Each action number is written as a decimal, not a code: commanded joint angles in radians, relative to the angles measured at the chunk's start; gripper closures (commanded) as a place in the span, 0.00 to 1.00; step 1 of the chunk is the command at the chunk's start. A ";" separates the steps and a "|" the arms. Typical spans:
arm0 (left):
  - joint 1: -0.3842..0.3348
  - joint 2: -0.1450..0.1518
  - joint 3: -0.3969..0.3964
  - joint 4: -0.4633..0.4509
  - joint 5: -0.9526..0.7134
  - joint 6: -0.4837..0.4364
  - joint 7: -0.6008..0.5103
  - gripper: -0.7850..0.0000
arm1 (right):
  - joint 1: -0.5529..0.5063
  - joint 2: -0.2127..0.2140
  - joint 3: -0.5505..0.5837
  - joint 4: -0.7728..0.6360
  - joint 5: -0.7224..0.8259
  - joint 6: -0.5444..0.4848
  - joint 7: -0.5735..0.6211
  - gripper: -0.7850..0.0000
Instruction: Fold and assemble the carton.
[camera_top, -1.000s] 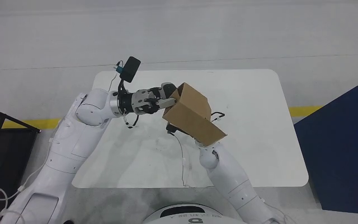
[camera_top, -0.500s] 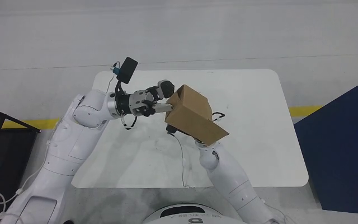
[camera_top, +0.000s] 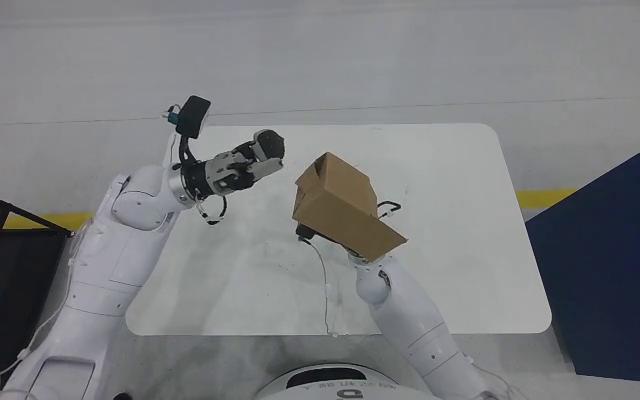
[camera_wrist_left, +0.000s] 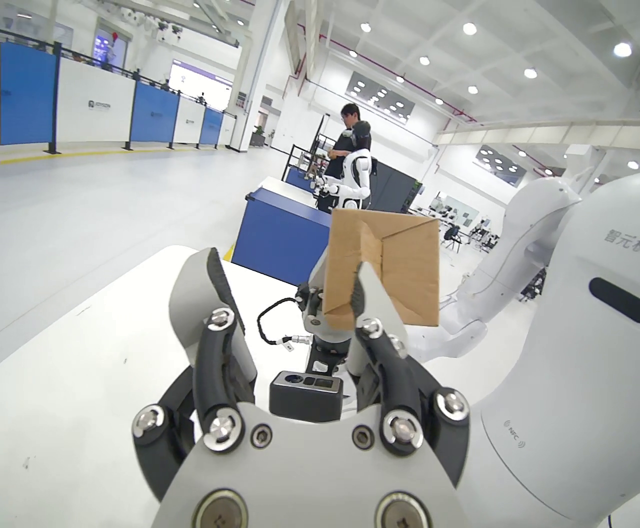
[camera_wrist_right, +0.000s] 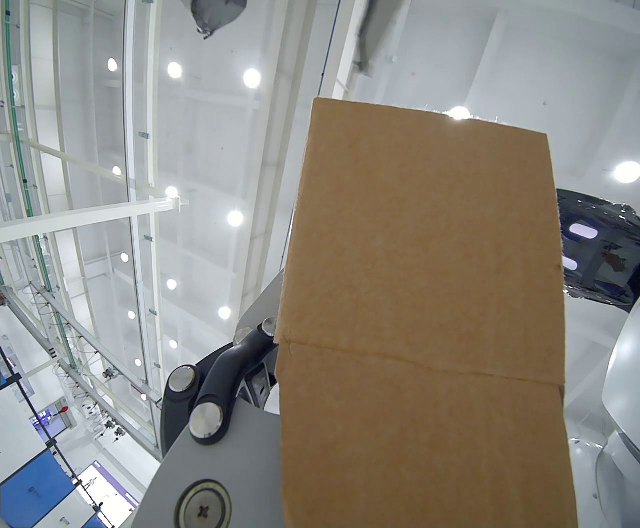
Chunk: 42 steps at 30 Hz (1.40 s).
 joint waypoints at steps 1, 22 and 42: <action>-0.022 -0.005 0.020 0.001 0.027 0.057 0.006 0.36 | 0.000 0.000 0.000 0.000 -0.003 -0.001 0.001 1.00; -0.081 -0.020 0.132 -0.028 0.053 -0.008 -0.031 0.31 | -0.011 0.002 0.006 -0.010 -0.006 -0.003 0.003 1.00; 0.191 0.056 -0.218 -0.071 0.082 -0.002 0.050 0.00 | -0.033 0.037 0.185 -0.092 -0.251 -0.179 0.089 1.00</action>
